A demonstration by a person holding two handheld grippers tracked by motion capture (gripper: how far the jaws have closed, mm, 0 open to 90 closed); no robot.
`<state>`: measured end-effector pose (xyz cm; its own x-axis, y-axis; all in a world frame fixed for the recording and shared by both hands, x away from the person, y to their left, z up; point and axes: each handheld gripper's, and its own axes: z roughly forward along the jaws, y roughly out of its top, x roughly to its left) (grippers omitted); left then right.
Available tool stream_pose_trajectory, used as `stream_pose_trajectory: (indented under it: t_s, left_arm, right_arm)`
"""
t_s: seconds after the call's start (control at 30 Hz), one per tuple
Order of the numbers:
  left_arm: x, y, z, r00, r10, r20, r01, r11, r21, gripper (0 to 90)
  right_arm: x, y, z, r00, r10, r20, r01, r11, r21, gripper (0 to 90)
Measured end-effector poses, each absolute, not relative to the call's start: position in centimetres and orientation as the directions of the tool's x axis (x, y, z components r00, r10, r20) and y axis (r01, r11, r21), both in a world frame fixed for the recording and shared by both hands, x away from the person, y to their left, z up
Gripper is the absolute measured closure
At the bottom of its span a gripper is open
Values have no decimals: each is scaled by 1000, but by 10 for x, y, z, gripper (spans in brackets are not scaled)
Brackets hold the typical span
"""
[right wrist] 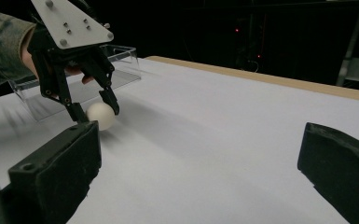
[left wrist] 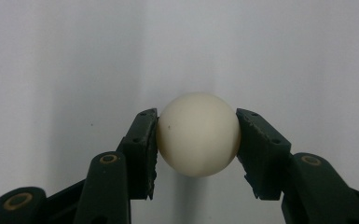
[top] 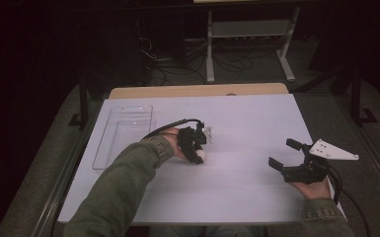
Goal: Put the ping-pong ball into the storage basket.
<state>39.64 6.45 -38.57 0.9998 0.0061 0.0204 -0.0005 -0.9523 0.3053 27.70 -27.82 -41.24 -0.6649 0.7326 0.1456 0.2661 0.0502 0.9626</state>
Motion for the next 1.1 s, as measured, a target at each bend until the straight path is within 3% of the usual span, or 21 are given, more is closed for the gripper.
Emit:
stream_pose_trajectory:
  t_s: [1.1]
  left_arm:
    - [387, 75, -333, 998, 24, 66, 1, -947, 322, 505]
  right_arm:
    - [278, -279, -414, -664, 729, 167, 282, 37, 959, 0]
